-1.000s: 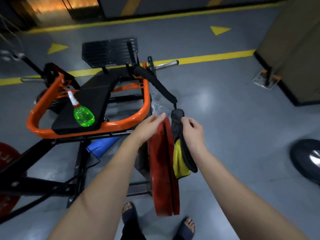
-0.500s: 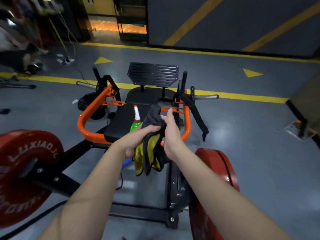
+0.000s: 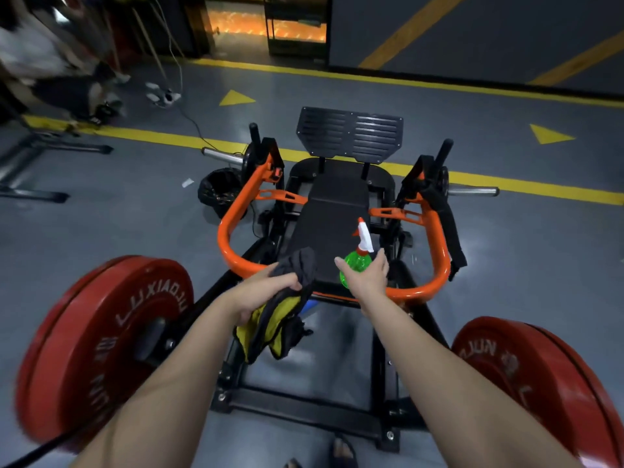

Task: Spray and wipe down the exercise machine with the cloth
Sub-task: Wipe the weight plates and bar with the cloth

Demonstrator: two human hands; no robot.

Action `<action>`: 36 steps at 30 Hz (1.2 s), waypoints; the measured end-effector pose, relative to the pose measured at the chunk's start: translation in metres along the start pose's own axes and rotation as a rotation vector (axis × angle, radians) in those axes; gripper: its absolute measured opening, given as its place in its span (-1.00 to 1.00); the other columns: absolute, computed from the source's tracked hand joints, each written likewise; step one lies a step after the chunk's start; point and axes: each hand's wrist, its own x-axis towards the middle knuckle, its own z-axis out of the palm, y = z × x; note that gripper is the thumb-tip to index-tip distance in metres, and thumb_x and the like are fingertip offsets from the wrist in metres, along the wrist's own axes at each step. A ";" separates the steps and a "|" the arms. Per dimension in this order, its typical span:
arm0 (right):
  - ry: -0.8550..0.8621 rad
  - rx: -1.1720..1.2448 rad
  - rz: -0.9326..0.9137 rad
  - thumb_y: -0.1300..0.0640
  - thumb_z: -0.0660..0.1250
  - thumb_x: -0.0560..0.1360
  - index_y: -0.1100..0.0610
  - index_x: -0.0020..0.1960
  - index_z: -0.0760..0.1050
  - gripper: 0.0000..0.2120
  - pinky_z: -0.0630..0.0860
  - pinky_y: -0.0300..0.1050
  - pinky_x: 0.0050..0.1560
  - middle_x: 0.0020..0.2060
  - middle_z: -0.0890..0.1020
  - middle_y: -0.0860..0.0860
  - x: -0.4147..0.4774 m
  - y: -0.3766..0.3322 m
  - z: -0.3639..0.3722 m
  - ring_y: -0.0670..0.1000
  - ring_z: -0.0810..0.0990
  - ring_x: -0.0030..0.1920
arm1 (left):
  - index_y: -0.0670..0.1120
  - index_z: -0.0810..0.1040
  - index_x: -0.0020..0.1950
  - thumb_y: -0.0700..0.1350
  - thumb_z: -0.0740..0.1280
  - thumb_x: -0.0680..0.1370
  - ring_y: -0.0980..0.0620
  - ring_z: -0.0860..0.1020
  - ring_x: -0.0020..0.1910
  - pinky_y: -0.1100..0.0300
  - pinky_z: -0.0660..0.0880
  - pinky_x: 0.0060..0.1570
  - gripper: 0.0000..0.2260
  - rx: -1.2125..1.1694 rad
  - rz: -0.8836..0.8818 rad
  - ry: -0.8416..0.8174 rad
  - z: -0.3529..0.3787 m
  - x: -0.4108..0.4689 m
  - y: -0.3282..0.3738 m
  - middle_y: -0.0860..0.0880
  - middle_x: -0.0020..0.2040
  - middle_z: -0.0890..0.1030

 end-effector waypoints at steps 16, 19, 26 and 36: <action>0.121 -0.014 -0.023 -0.08 0.33 0.62 0.08 0.16 0.52 -0.75 0.40 -0.03 -0.01 -0.09 0.60 0.05 0.083 0.010 0.028 0.22 0.58 0.07 | 0.01 0.62 0.14 -0.17 0.39 0.54 0.07 0.68 -0.10 0.19 0.59 -0.07 -0.80 0.215 -0.013 0.045 -0.081 0.048 0.036 0.06 -0.12 0.72; 0.104 -0.119 -0.122 -0.09 0.29 0.63 0.04 0.12 0.50 -0.79 0.43 0.02 -0.06 -0.12 0.59 0.10 0.071 -0.005 0.045 0.24 0.58 0.00 | 0.07 0.61 0.11 0.03 0.50 0.37 0.00 0.65 0.05 0.07 0.58 0.14 -0.67 0.391 -0.008 0.027 -0.109 0.046 0.056 0.04 -0.01 0.69; -0.053 0.003 -0.292 -0.07 0.30 0.63 0.02 0.04 0.51 -0.84 0.36 -0.01 -0.18 -0.21 0.59 0.04 0.007 -0.081 0.124 0.19 0.56 -0.09 | -0.04 0.54 0.13 -0.04 0.53 0.39 0.02 0.62 -0.06 0.21 0.52 -0.08 -0.64 0.632 0.060 0.078 -0.195 -0.007 0.088 0.01 -0.06 0.65; 0.008 0.119 -0.466 -0.11 0.33 0.61 -0.08 -0.04 0.49 -0.87 0.45 0.04 -0.09 -0.20 0.61 0.04 -0.138 -0.165 0.321 0.17 0.58 -0.10 | 0.13 0.46 -0.02 0.09 0.49 0.34 0.06 0.55 -0.09 0.13 0.43 -0.12 -0.70 0.775 0.194 0.157 -0.381 -0.101 -0.001 0.14 -0.10 0.59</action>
